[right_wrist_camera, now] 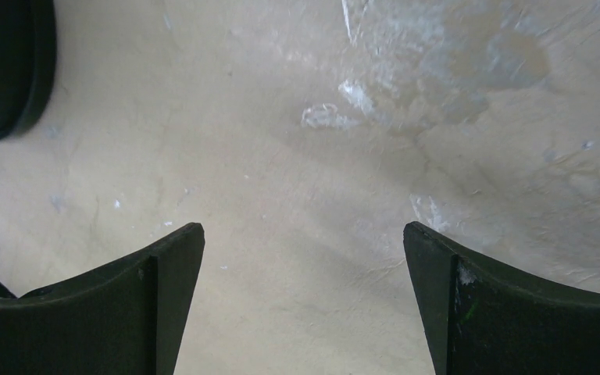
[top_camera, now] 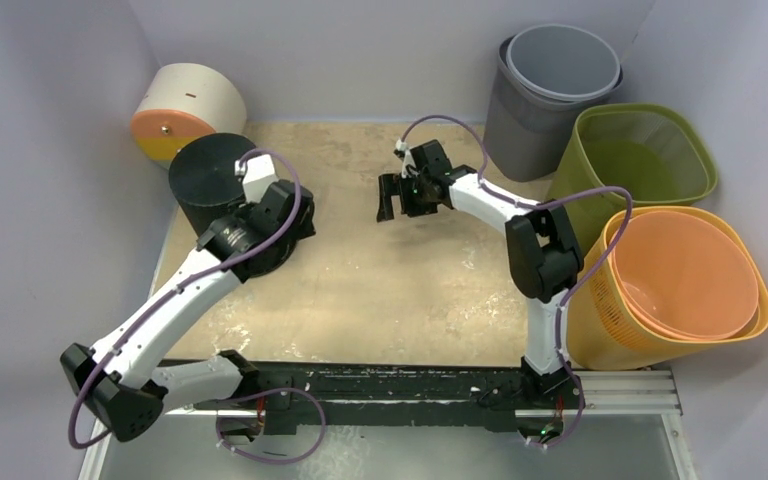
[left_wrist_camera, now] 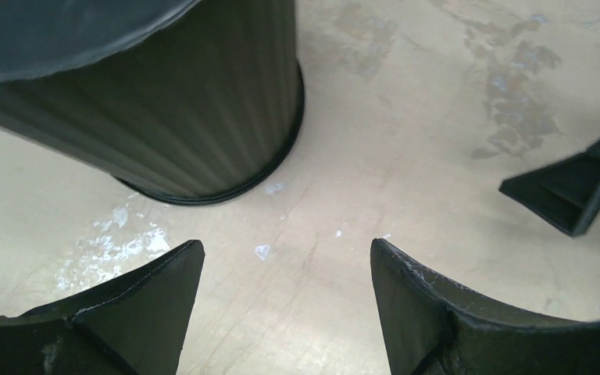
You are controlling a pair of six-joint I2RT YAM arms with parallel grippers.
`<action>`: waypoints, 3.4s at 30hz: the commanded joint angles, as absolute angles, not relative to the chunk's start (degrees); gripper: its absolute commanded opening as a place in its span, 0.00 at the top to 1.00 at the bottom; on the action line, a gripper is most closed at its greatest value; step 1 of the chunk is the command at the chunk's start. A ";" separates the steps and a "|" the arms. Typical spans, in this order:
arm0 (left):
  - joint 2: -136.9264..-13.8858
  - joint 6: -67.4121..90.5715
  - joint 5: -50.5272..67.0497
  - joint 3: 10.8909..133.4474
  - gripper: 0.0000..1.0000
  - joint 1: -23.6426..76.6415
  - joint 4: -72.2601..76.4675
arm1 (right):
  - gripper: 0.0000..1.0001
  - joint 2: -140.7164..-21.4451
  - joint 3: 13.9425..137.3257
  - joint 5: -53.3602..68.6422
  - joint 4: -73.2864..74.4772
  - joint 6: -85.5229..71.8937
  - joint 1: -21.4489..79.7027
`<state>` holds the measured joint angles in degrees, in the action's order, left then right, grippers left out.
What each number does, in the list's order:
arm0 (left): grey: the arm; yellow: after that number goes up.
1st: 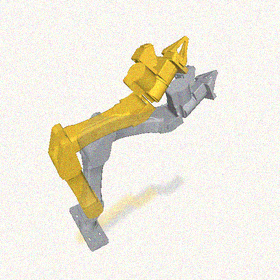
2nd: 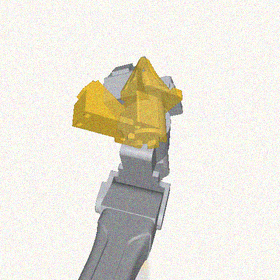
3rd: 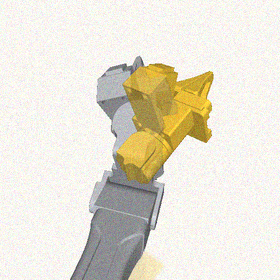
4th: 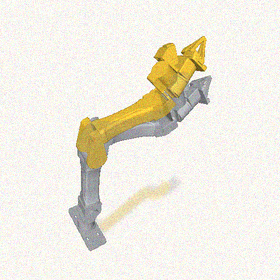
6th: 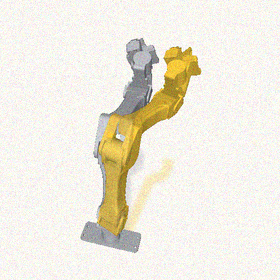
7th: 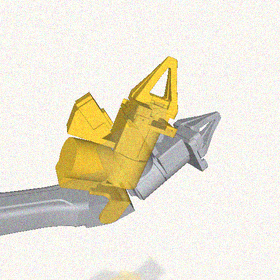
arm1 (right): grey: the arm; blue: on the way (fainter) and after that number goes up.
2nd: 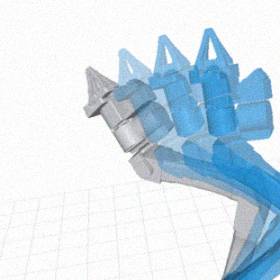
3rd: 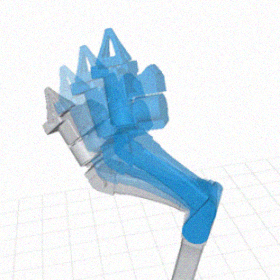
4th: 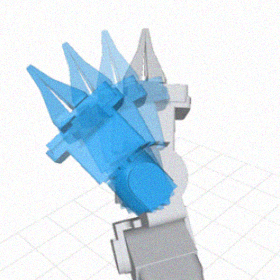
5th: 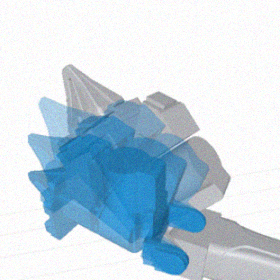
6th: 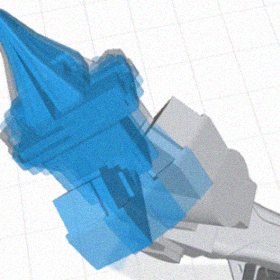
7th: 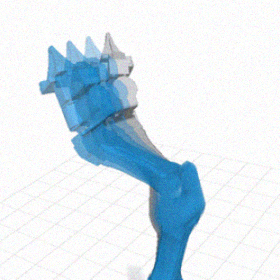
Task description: Turn the large container upside down
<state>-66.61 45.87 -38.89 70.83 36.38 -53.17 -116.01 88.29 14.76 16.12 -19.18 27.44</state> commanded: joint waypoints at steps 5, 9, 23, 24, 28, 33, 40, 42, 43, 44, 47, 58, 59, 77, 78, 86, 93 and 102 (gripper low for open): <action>-58.63 53.47 -53.33 55.23 0.26 36.14 -37.55 | 0.00 -111.91 88.83 9.97 17.44 -13.01 26.95; -61.02 55.55 -57.74 50.81 0.26 35.85 -30.08 | 0.00 -110.97 88.88 8.68 17.88 -11.25 26.57; -74.29 60.85 -60.69 48.42 0.25 24.32 -20.23 | 0.00 -107.20 84.68 11.46 17.08 -11.55 25.67; -74.51 59.42 -59.70 48.46 0.25 22.51 -19.25 | 0.00 -107.16 84.49 11.65 16.98 -11.64 25.67; -75.41 53.92 -56.79 48.62 0.25 17.62 -15.23 | 0.00 -107.09 84.11 12.42 16.82 -12.01 25.63; -77.28 50.38 -54.61 49.96 0.25 14.73 -13.37 | 0.00 -107.80 85.16 12.69 17.29 -12.07 25.65; -79.83 47.93 -53.62 50.46 0.23 10.79 -13.09 | 0.00 -108.86 87.38 14.38 18.06 -11.73 25.57; -80.42 47.82 -53.29 50.54 0.23 9.53 -12.88 | 0.00 -109.47 88.24 14.54 18.75 -11.24 25.63; -80.71 47.74 -53.27 50.58 0.23 9.11 -12.79 | 0.00 -109.78 88.51 14.58 19.14 -11.10 25.53; -81.02 47.73 -53.45 50.64 0.23 8.79 -12.93 | 0.00 -109.97 88.82 14.59 19.39 -10.86 25.53; -81.98 48.11 -53.83 51.26 0.23 8.21 -13.72 | 0.00 -110.12 89.09 14.95 19.77 -10.59 25.57; -88.92 46.46 -51.51 56.64 0.18 5.32 -14.73 | 0.00 -113.35 93.87 14.32 22.62 -9.84 25.55; -89.12 46.08 -51.24 57.08 0.18 5.21 -14.63 | 0.00 -113.79 94.81 13.58 23.45 -9.84 25.57; -73.53 38.78 -31.60 56.52 0.18 16.04 -20.30 | 0.00 -106.78 102.93 -1.21 29.54 -9.35 24.15; -72.34 37.91 -27.48 56.47 0.18 16.56 -19.54 | 0.00 -105.56 103.64 -2.82 29.04 -8.46 24.15; -72.30 33.52 -7.09 63.66 0.18 17.76 -23.31 | 0.00 -106.91 125.74 -18.39 42.86 -8.24 22.46; -72.44 33.00 -2.83 66.66 0.18 17.91 -26.23 | 0.04 -105.33 130.97 -25.21 53.40 -11.78 14.98; -73.99 29.56 -0.14 66.42 0.18 19.34 -27.30 | 0.08 -95.74 118.18 -25.18 52.71 -14.66 3.97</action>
